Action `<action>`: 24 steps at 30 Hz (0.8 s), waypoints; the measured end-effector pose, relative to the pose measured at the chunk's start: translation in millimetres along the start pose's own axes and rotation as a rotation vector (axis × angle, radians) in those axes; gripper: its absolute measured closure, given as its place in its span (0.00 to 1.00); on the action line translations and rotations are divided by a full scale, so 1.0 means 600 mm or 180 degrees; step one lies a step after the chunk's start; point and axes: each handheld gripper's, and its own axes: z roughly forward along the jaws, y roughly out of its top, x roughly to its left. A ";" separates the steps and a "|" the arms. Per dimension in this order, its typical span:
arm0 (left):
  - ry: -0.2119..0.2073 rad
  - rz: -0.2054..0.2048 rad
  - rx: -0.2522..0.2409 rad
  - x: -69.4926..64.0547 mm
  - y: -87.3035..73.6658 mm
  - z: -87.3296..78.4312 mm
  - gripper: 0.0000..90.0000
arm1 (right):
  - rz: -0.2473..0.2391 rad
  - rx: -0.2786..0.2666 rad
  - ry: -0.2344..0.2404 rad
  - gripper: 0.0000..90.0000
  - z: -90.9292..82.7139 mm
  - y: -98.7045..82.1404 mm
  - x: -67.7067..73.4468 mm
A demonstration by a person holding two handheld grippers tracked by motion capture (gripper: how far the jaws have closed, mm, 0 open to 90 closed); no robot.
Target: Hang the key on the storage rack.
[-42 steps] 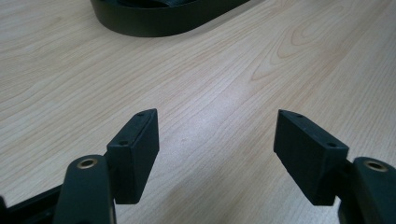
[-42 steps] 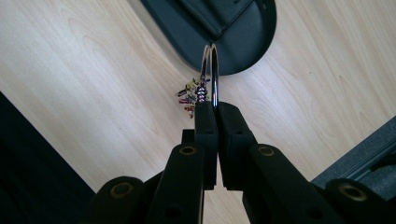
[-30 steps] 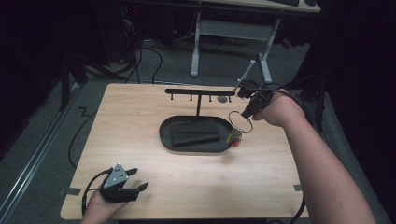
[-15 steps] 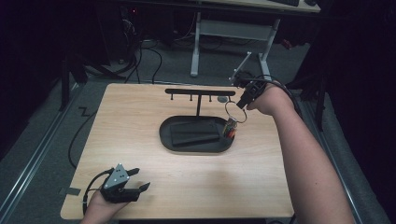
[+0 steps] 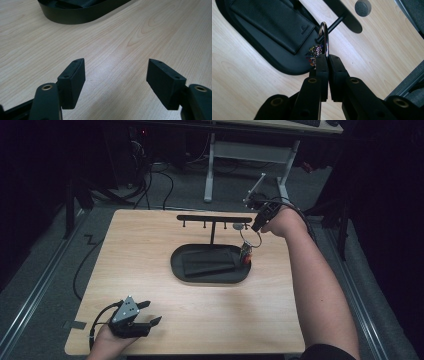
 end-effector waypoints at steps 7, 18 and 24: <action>-0.0006 0.0009 -0.0003 -0.002 0.001 0.000 0.36 | 0.0005 -0.0099 -0.0103 0.95 0.013 0.008 -0.004; -0.0017 0.0007 0.0020 -0.001 0.000 0.001 0.36 | 0.0047 -0.0331 -0.0194 0.74 -0.013 -0.019 0.025; 0.0001 0.0026 0.0041 -0.002 0.001 0.003 0.36 | 0.0258 -0.0479 -0.0150 0.63 -0.011 -0.069 0.045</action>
